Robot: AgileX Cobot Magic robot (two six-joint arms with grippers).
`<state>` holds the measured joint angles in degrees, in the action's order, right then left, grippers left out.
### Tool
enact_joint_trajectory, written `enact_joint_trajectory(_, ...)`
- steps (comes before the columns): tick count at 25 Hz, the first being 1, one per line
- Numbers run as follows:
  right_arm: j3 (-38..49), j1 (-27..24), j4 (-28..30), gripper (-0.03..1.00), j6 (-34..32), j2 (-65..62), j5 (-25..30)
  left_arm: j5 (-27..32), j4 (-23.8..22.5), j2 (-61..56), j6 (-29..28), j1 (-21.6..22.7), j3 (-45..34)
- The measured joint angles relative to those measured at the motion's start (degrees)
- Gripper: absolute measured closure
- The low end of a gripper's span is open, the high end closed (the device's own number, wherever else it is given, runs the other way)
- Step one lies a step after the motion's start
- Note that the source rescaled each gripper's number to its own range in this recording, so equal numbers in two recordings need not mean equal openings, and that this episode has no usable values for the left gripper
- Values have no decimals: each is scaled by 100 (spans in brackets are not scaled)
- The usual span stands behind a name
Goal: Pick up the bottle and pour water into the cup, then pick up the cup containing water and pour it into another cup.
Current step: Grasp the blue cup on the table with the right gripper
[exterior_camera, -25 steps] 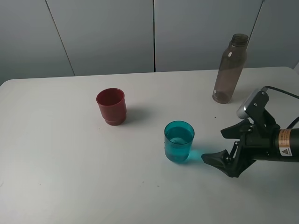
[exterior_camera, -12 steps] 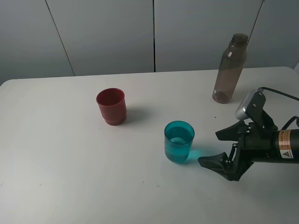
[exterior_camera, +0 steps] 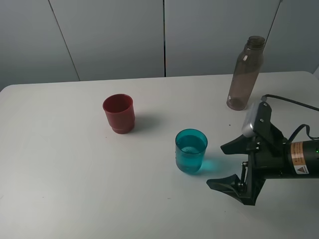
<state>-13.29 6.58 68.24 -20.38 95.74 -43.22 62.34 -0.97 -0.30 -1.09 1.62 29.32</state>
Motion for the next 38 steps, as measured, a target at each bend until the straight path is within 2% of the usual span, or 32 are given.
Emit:
enact_joint_trajectory(10,-248,66,-157,-3,49,0,23,0,0,0,0,0,0)
enact_joint_trajectory(14,-258,259,-187,-3,263,35,23,0,0,0,0,0,0)
enact_joint_trajectory(21,-446,280,-446,-3,433,393,23,0,0,0,0,0,0)
enact_joint_trajectory(28,-568,302,-315,-3,507,629,13,0,0,0,0,0,0)
enact_joint_trajectory(38,-568,306,-273,-3,1116,642,-123,0,0,0,0,0,0)
